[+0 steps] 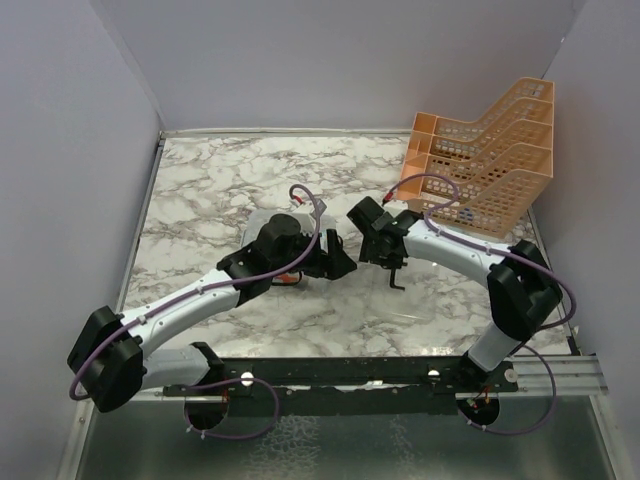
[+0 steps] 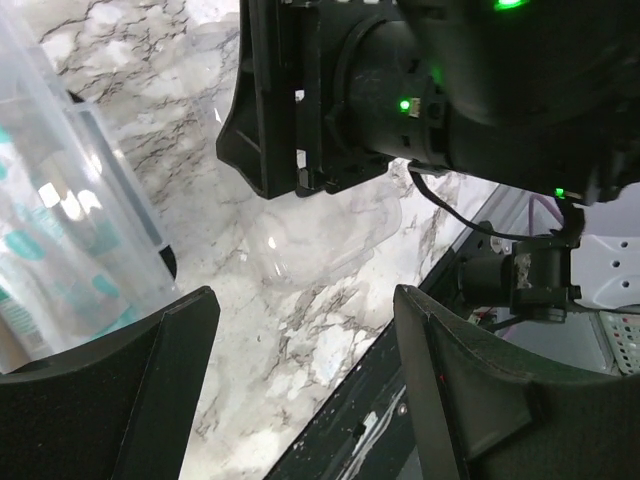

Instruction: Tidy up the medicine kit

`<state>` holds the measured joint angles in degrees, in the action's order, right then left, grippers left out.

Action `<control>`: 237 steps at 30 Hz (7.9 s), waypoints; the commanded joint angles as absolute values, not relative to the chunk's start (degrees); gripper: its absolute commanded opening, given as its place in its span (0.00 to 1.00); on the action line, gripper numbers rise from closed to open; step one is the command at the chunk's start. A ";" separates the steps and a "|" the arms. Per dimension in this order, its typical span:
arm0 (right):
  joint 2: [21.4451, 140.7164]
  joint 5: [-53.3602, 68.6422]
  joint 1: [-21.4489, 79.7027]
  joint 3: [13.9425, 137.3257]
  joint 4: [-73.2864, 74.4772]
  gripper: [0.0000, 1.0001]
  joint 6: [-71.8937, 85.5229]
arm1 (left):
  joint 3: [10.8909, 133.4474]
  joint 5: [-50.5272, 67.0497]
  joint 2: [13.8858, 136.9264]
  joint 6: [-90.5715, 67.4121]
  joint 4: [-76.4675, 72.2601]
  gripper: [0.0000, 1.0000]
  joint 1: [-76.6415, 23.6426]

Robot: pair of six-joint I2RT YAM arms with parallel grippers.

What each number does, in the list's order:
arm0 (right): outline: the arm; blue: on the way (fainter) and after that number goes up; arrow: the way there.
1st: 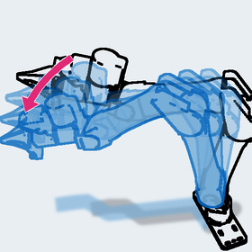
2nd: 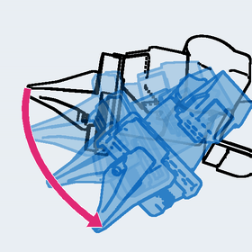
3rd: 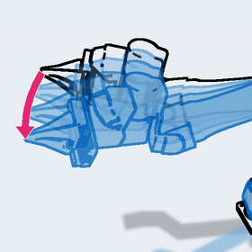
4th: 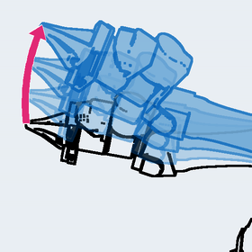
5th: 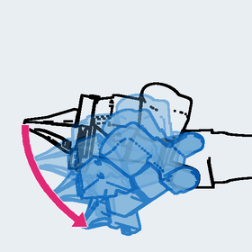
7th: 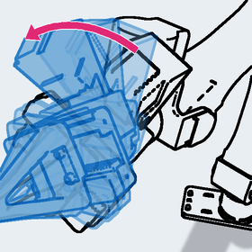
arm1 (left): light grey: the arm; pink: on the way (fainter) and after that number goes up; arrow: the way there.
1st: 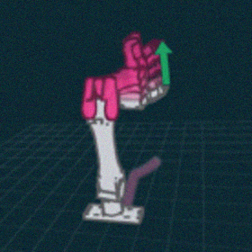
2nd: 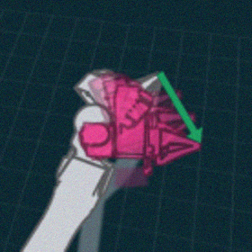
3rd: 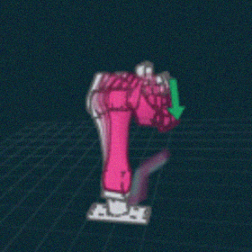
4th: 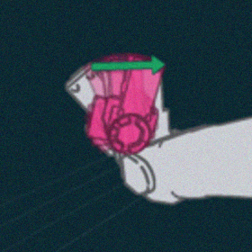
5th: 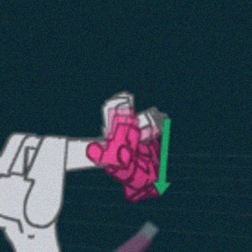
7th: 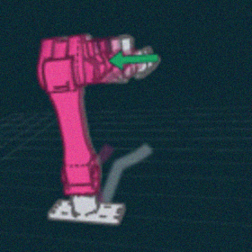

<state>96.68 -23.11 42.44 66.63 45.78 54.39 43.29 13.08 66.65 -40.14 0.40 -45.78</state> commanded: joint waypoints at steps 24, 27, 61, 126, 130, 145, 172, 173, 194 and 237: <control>94.57 -21.80 37.24 61.92 45.16 0.69 56.44 | 44.39 19.55 73.70 -42.74 -12.04 0.67 -46.54; 95.14 -21.64 37.22 61.82 45.25 0.71 56.55 | 44.45 19.79 74.89 -42.82 -11.61 0.67 -46.50; 100.25 -21.03 37.17 61.75 43.65 0.70 55.99 | 47.55 5.21 75.28 -39.86 5.98 0.68 -46.62; 97.38 -21.20 37.09 65.97 47.51 0.43 56.24 | 35.00 -0.90 72.79 -47.90 -15.33 0.77 -55.42; 94.99 -20.28 37.08 65.88 47.25 0.43 55.72 | 36.30 -1.60 74.50 -47.98 -15.37 0.79 -55.99; 87.69 -17.00 37.01 61.80 44.90 0.44 55.00 | 39.12 -1.43 81.11 -51.39 -17.60 0.80 -59.13; 98.41 -23.16 36.75 62.99 50.05 0.73 55.90 | 37.01 -4.42 80.87 -53.24 -17.58 0.80 -60.38; 98.76 -23.08 36.81 62.95 49.87 0.72 55.87 | 36.88 -4.59 80.89 -53.44 -17.51 0.80 -60.38; 93.68 -21.48 36.75 63.82 48.16 0.41 54.02 | 38.46 -5.19 84.38 -53.70 -17.88 0.82 -60.37; 86.67 -14.10 35.69 60.21 44.55 0.40 55.85 | 45.97 -0.41 96.82 -63.21 -25.11 0.65 -60.38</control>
